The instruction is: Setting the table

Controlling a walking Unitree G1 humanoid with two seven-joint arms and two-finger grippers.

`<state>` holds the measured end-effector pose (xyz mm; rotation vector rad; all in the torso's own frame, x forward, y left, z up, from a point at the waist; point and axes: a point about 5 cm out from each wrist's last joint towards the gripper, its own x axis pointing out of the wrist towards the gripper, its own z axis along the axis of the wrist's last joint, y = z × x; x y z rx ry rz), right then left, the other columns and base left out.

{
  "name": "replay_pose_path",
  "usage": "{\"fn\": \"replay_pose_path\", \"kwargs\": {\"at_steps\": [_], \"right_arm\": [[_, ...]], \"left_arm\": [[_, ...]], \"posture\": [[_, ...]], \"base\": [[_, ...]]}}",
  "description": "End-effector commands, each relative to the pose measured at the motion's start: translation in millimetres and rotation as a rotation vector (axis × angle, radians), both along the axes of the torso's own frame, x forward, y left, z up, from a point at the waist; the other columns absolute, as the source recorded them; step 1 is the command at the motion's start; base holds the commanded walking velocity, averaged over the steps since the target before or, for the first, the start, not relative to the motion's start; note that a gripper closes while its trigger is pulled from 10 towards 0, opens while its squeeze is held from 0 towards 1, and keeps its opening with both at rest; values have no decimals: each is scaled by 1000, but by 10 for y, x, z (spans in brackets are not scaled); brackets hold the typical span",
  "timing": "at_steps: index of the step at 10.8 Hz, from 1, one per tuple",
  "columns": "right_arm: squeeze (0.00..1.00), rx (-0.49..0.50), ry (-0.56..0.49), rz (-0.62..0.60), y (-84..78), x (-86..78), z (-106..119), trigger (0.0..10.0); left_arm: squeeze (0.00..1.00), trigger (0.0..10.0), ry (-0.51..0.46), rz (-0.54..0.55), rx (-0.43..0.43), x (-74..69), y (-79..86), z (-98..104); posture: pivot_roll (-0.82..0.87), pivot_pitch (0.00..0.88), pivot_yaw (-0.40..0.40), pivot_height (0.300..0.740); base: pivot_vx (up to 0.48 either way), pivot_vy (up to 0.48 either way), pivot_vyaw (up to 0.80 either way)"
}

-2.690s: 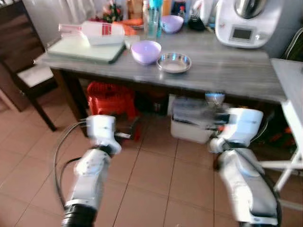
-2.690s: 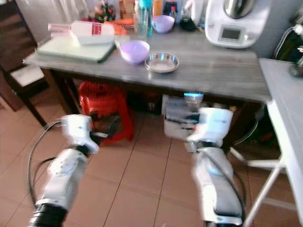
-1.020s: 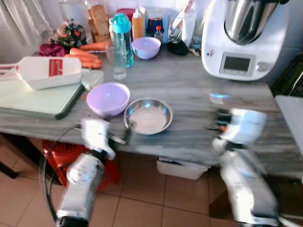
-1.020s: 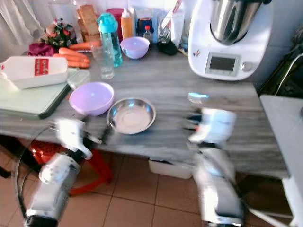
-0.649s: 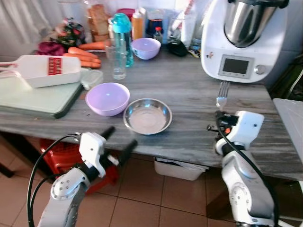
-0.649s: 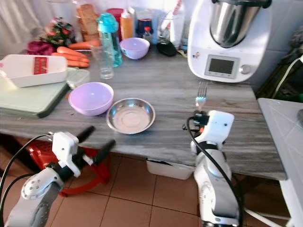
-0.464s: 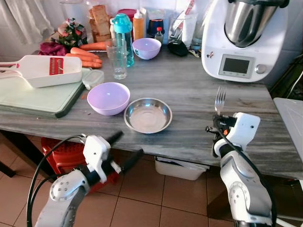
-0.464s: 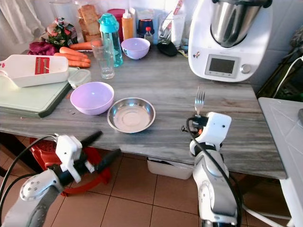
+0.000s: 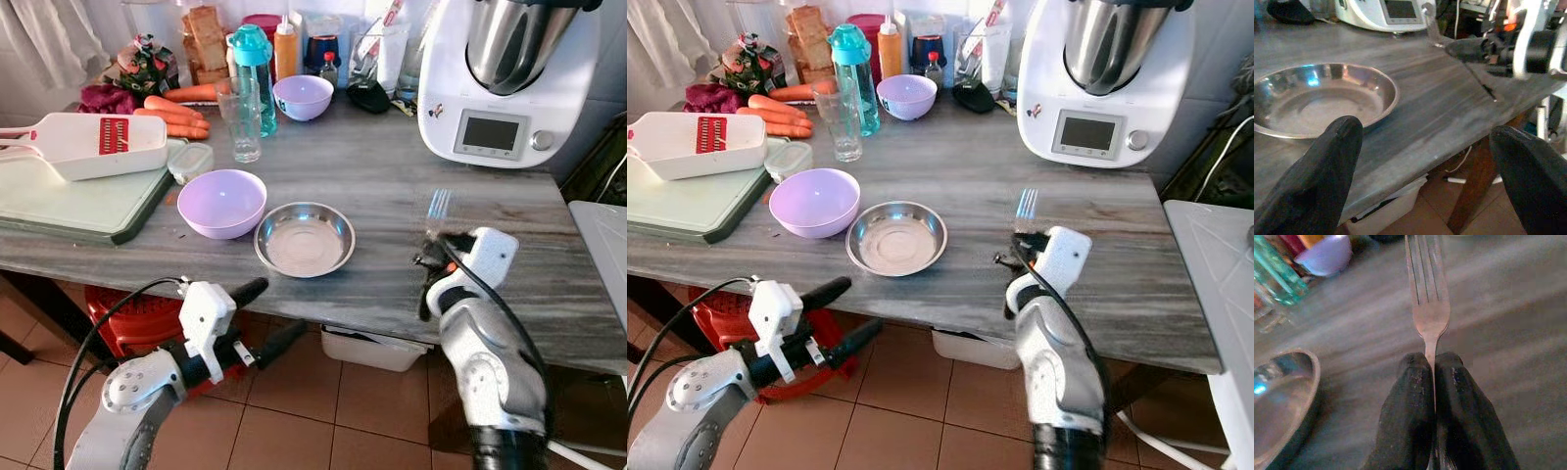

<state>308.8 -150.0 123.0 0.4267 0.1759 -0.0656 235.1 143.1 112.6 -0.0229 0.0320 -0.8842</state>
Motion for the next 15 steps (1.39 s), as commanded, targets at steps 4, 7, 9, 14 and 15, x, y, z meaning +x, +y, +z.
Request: {"fn": "replay_pose_path", "kwargs": {"at_steps": [4,7,9,14,15], "right_arm": [[0,105,66,52,233,120,-96,10000],[0,115,86,70,314,160,-133,10000],[0,113,97,85,351,212,-171,10000],[0,154,124,88,416,352,-212,10000],[0,157,128,94,433,359,-223,10000]], "left_arm": [[0,10000,-1,-57,14,-45,-63,12],[0,10000,3,-65,13,-56,-78,-4],[0,10000,5,-67,8,-60,-97,-3],[0,10000,5,-74,2,-35,-127,18],[0,10000,6,-76,4,-37,-127,15]], "posture": [[66,87,-8,740],[73,86,-5,740],[79,85,-5,740],[85,81,-7,740],[90,80,-6,740]], "base": [[0,0,0],[0,0,0],[0,0,0],[0,0,0],[0,0,0]]}}
